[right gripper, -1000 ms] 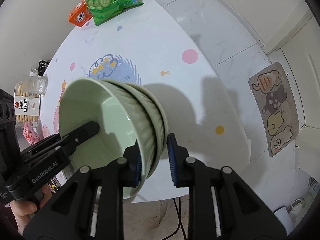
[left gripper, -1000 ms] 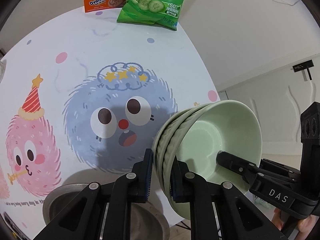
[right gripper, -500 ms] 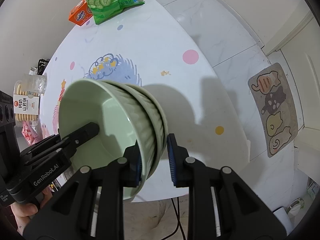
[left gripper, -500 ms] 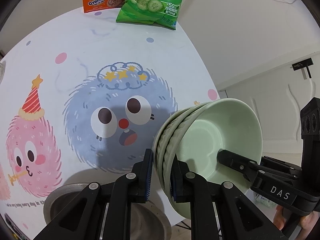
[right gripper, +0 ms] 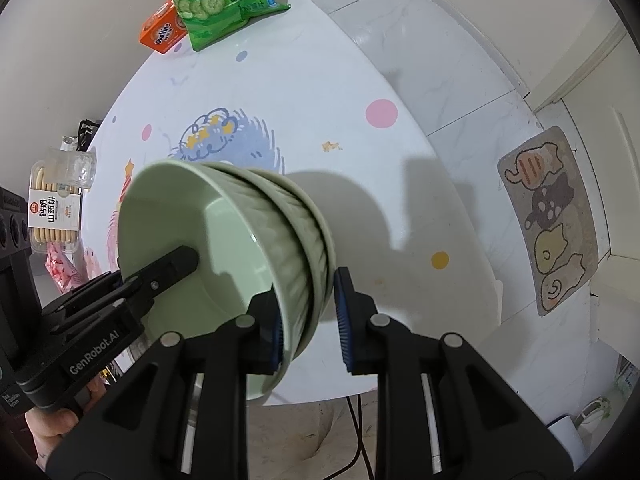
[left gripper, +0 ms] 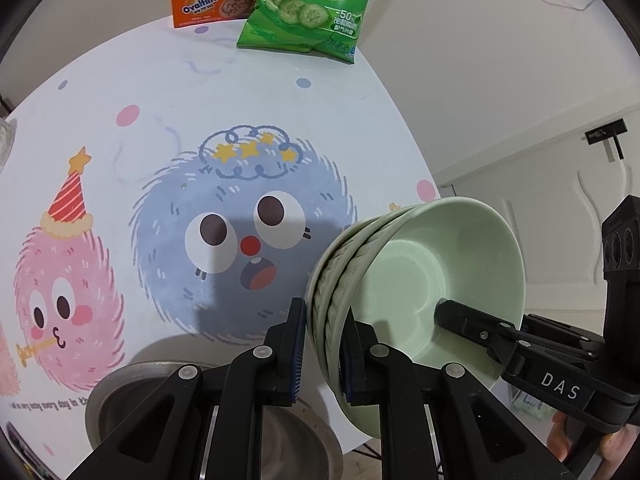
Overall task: Organize plates and bowls
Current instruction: 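Carry the green bowl stack with both grippers toward the steel bowls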
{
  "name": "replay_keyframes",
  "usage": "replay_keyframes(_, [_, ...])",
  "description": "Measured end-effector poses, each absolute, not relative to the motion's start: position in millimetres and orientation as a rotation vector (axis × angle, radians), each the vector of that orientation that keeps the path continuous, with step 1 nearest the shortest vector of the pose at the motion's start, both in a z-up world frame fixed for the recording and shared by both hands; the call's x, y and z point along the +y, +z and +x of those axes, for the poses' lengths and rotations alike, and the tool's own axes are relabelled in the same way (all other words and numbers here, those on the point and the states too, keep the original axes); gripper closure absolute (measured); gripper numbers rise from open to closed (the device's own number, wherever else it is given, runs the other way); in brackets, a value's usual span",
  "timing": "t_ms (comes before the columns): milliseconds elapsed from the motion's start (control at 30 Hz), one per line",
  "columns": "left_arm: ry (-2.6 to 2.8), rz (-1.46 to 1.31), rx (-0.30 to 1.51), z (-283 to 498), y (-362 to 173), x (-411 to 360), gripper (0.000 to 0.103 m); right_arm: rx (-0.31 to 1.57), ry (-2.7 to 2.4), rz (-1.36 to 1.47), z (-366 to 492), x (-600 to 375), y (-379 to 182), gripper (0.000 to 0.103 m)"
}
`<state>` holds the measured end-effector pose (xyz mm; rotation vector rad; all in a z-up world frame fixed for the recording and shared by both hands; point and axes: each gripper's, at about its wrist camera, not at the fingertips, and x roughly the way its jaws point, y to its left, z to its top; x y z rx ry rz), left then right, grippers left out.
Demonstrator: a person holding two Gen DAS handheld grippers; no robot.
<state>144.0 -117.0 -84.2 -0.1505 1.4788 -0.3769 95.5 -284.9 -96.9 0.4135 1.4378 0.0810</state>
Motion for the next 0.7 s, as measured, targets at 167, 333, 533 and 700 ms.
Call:
replay_keyframes(167, [-0.366, -0.155, 1.475, 147, -80, -114, 0.089, 1.442, 0.091, 0.411, 99, -282, -95, 0.078])
replay_keyframes(333, [-0.357, -0.155, 1.458, 149, -68, -108, 0.089, 1.431, 0.101, 0.399, 103, -275, -86, 0.078])
replay_keyframes(533, [-0.338, -0.152, 1.425, 143, -44, -91, 0.089, 1.411, 0.119, 0.380, 105, -262, -67, 0.078])
replay_keyframes(700, [-0.302, -0.162, 1.412, 133, -27, -75, 0.089, 1.405, 0.152, 0.353, 103, -245, -54, 0.079])
